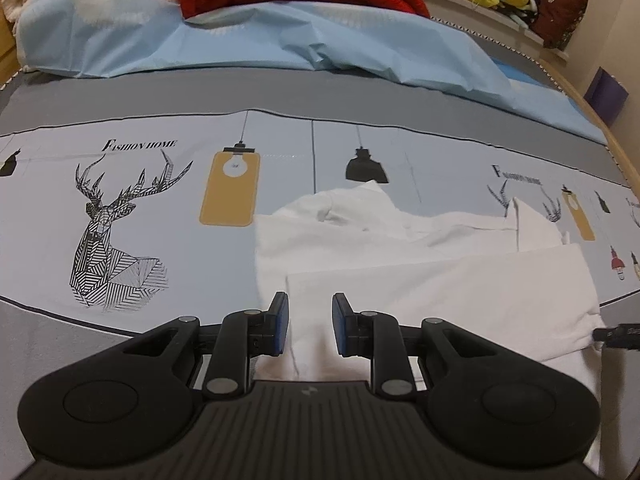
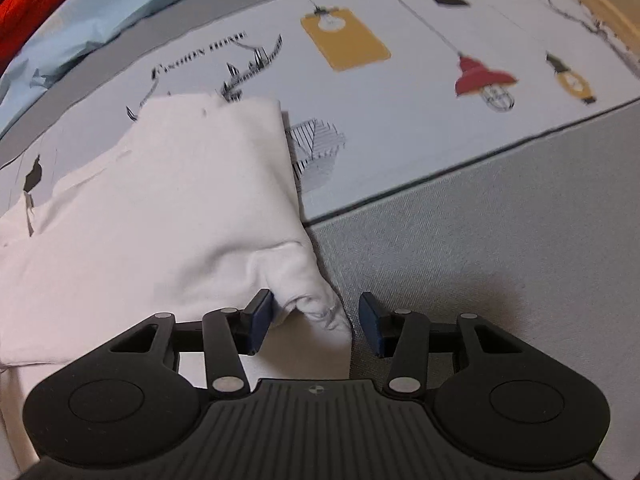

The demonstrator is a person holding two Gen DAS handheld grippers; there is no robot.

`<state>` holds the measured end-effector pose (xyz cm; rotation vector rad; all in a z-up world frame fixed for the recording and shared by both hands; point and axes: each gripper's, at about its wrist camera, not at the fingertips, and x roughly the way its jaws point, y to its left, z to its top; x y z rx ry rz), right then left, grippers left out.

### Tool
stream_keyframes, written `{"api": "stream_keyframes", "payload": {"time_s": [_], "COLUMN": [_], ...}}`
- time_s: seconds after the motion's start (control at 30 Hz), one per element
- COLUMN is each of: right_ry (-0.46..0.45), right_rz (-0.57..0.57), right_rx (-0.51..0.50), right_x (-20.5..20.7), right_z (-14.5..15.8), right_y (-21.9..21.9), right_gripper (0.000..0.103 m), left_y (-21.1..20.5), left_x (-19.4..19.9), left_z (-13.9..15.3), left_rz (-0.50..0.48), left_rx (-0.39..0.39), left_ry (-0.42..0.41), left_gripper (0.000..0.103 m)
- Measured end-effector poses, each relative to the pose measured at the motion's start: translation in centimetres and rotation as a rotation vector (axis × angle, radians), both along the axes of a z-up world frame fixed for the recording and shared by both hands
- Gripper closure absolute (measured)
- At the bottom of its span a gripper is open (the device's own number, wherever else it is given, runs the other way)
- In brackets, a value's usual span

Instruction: Fold small clothes

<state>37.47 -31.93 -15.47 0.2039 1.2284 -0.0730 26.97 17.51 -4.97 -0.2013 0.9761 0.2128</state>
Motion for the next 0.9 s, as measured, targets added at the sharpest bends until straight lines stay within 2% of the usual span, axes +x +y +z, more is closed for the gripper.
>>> {"api": "stream_keyframes", "payload": {"time_s": [0.07,0.13,0.23,0.3,0.4,0.67,0.77,0.9], "right_ry": [-0.047,-0.131,-0.190,-0.146,-0.026,-0.012,-0.005,-0.046], "right_rz": [-0.011,-0.023,0.001,-0.001,-0.033,0.018,0.003,-0.065], "right_rx": [-0.005,0.027,0.046,0.038,0.001,-0.063,-0.055,-0.009], "right_x": [-0.1,-0.4,-0.3,-0.1,-0.1,-0.4,-0.3,-0.8], "right_z": [1.4,2.9,3.1,1.7,-1.1,-1.1,-1.2,0.1], "right_y": [0.1,0.2,0.5,0.3,-0.5,0.6,0.3,-0.3], "right_gripper": [0.060,0.060,0.061,0.062,0.061,0.060,0.057,0.058], "left_y": [0.2,0.3,0.2,0.1,-0.3,-1.1,-1.0,-0.4], "left_x": [0.1,0.3,0.6,0.8,1.0,1.3,1.4,1.3], "left_z": [-0.3,-0.9,-2.0,-2.7,-3.8,-6.4,-8.7,-7.7], "left_rz": [0.000,-0.008,-0.021,-0.032,-0.057,-0.104,-0.108,-0.062], "left_rx": [0.000,-0.010,-0.035,-0.056,-0.062,-0.038,0.026,0.004], "left_ry": [0.010,0.025,0.044,0.056,0.083,0.130,0.199,0.184], "left_gripper": [0.077,0.077,0.077,0.077,0.077,0.077,0.074,0.074]}}
